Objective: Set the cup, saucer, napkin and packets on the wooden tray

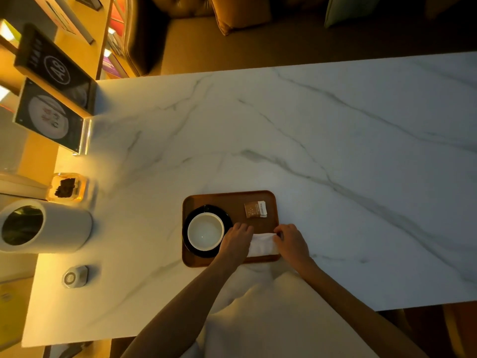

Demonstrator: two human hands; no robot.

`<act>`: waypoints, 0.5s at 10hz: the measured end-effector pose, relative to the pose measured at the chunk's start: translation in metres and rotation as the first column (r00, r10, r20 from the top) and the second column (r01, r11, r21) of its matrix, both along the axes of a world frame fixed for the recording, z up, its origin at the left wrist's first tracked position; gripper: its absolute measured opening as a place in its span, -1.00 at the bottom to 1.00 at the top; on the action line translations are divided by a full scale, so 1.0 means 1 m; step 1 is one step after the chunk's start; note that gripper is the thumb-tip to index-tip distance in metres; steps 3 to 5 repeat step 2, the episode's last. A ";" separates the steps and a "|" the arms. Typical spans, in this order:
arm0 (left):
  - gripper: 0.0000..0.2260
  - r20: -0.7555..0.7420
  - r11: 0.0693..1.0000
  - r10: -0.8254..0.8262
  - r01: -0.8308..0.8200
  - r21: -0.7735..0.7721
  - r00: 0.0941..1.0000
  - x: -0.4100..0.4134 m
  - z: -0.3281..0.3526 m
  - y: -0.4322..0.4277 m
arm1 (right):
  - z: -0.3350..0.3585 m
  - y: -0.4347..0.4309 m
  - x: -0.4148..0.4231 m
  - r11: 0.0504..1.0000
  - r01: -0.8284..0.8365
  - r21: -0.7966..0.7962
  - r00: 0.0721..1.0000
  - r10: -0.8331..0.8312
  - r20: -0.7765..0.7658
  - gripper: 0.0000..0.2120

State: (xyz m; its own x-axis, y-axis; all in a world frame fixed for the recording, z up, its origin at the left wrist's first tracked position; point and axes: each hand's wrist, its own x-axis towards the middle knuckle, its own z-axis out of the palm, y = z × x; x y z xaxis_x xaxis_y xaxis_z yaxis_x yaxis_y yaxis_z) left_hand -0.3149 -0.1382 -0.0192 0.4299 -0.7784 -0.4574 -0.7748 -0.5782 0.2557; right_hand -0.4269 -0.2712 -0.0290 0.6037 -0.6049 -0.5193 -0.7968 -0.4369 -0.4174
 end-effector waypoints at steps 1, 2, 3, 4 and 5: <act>-0.70 0.107 0.993 0.005 0.008 -0.119 0.994 0.001 0.010 0.005 | 0.010 0.001 0.001 0.995 -0.042 -0.093 0.999 0.044 0.017 -0.71; -0.65 0.221 0.989 0.094 -0.066 -0.131 0.971 0.009 0.027 0.021 | 0.025 0.002 0.004 0.967 -0.150 -0.205 0.985 0.164 0.052 -0.60; -0.65 0.221 0.989 0.094 -0.066 -0.131 0.971 0.009 0.027 0.021 | 0.025 0.002 0.004 0.967 -0.150 -0.205 0.985 0.164 0.052 -0.60; -0.65 0.221 0.989 0.094 -0.066 -0.131 0.971 0.009 0.027 0.021 | 0.025 0.002 0.004 0.967 -0.150 -0.205 0.985 0.164 0.052 -0.60; -0.65 0.221 0.989 0.094 -0.066 -0.131 0.971 0.009 0.027 0.021 | 0.025 0.002 0.004 0.967 -0.150 -0.205 0.985 0.164 0.052 -0.60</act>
